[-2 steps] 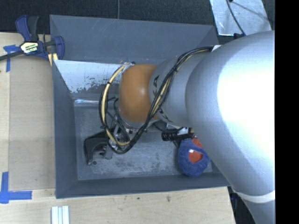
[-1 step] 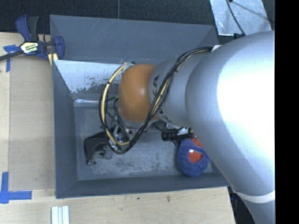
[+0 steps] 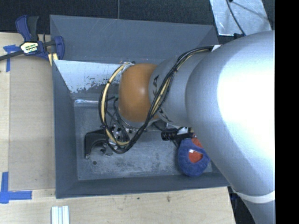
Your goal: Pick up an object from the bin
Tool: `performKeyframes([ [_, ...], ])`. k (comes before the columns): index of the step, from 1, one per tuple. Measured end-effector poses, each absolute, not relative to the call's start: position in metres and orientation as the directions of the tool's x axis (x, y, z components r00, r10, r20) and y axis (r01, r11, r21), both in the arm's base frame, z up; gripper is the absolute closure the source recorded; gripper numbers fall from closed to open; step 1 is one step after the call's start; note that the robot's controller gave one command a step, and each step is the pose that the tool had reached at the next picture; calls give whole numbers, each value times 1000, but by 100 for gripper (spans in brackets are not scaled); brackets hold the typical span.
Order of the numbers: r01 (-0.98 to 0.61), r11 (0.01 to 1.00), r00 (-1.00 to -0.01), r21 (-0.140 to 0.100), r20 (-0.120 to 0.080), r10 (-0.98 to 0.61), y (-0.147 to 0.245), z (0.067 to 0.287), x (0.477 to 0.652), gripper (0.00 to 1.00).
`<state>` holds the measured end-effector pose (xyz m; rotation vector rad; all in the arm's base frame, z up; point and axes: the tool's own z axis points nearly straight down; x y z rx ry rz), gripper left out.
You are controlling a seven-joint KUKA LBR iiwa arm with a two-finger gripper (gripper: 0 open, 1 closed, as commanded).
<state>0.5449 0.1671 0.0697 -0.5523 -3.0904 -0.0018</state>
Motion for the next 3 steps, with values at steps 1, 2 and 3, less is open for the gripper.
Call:
performKeyframes([
  [1,346,938,-938,-2,2,346,166,91,544,100],
  [2,345,938,-938,-1,0,345,165,141,543,100],
  [3,344,939,-939,-1,0,344,164,188,543,100],
])
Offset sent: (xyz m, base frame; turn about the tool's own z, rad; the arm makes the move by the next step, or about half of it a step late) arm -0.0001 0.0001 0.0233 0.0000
